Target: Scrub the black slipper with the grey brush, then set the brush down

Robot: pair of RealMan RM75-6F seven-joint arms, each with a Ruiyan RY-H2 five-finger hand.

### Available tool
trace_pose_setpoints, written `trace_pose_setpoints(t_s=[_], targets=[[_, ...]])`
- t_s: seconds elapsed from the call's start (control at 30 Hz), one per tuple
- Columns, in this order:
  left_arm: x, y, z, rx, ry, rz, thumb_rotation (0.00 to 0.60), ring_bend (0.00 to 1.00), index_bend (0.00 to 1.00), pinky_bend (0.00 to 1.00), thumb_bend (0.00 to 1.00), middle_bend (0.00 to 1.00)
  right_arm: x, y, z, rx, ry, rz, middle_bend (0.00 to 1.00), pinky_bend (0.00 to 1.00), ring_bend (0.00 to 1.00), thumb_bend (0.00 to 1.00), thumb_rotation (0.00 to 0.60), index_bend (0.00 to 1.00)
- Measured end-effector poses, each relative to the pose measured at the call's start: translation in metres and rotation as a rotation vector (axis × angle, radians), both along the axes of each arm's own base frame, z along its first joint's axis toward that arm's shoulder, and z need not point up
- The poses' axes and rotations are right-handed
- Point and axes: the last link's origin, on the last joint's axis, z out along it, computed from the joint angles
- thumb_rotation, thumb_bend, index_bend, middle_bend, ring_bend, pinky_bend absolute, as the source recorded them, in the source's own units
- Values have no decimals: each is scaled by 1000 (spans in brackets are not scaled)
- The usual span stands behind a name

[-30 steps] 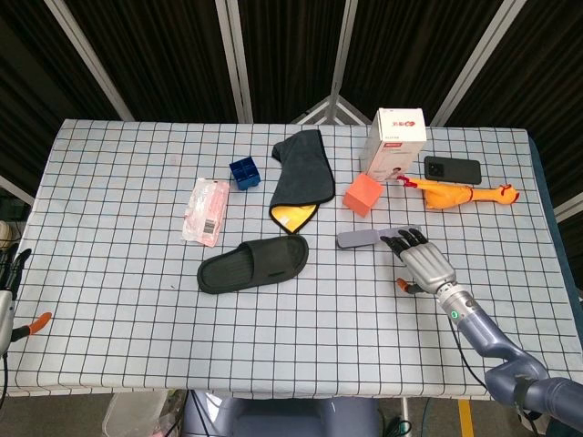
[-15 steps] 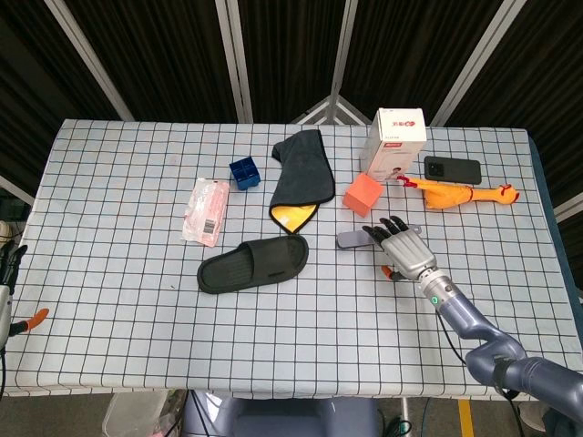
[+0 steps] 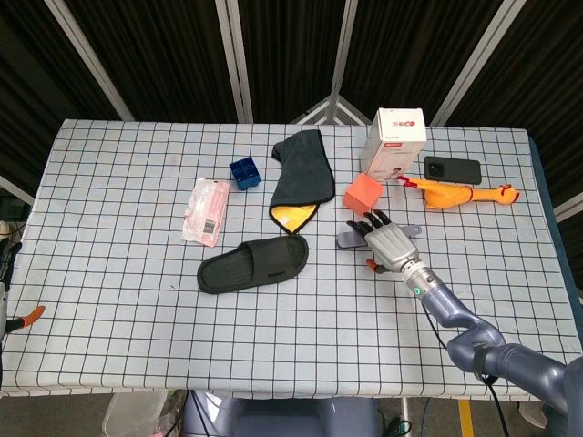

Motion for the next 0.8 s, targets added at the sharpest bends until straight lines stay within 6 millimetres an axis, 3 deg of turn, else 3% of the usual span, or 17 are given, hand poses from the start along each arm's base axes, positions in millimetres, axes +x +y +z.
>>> trace_pose_setpoints(t_s=[0.23,0.8], targets=[[-2,0,1,2,-1,11,600,0,0,49,225,0,1,-5,-6,3,8,6,334,172,176,434,600,262],[-5,1,2,-2,-5,29,600,0,0,47,222,0,-2,-11,-16,-6,7,5,388,305,244,434,600,334]])
